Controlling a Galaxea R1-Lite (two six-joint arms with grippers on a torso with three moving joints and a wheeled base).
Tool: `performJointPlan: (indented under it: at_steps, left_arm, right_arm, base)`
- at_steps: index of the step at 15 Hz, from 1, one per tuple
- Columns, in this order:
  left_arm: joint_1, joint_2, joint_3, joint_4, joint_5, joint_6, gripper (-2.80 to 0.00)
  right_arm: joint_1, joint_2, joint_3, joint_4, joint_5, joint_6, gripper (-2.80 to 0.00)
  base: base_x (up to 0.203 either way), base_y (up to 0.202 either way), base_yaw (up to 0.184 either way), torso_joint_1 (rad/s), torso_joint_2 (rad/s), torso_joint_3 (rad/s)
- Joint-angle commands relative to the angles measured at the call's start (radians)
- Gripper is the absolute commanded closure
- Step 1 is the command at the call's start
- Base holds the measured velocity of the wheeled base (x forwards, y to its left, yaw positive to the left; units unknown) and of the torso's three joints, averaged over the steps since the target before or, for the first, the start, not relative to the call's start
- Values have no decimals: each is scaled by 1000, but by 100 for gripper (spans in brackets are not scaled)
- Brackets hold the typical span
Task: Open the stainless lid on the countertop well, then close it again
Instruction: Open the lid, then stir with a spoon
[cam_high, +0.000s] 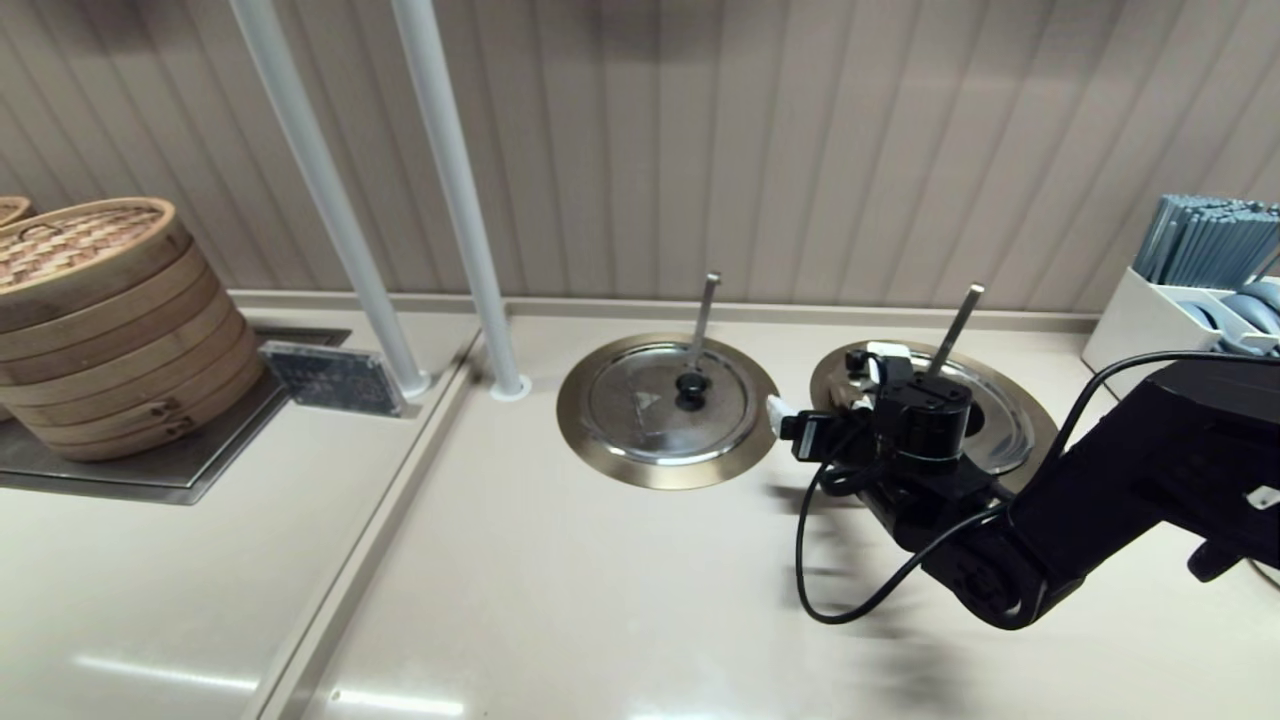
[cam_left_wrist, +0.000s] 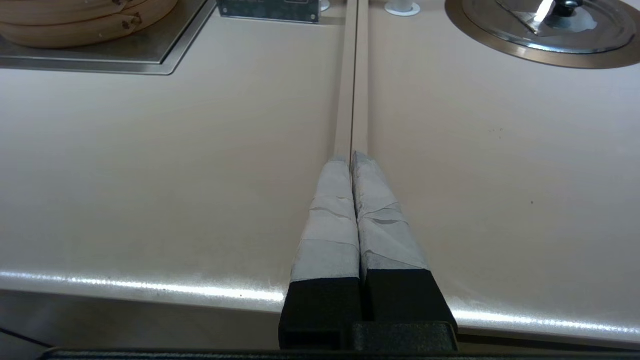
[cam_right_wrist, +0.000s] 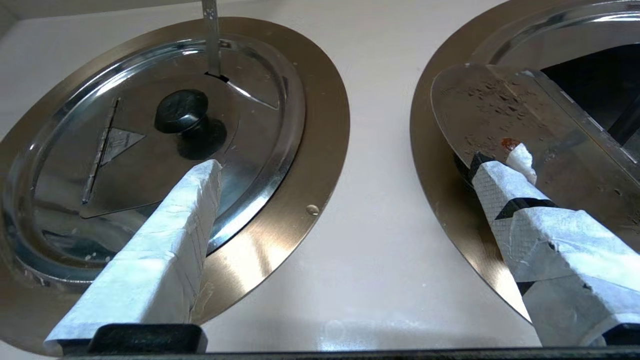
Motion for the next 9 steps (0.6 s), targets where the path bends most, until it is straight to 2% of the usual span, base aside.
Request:
performJointPlan:
  at_steps: [1, 6, 7, 9]
  left_arm:
    - [0, 0, 0, 0, 0, 0, 0]
    - [0, 0, 0, 0, 0, 0, 0]
    - [0, 0, 0, 0, 0, 0, 0]
    - [0, 0, 0, 0, 0, 0, 0]
  right_arm:
    - [4, -9, 31, -13, -2, -2, -280]
    - [9, -136, 58, -3, 0, -16, -280]
    - [-22, -172, 41, 16, 1, -44, -280]
    - [-157, -195, -28, 60, 18, -93, -280]
  base:
    - [0, 0, 0, 0, 0, 0]
    - [0, 0, 0, 0, 0, 0]
    - [0, 0, 0, 0, 0, 0]
    - [0, 0, 0, 0, 0, 0]
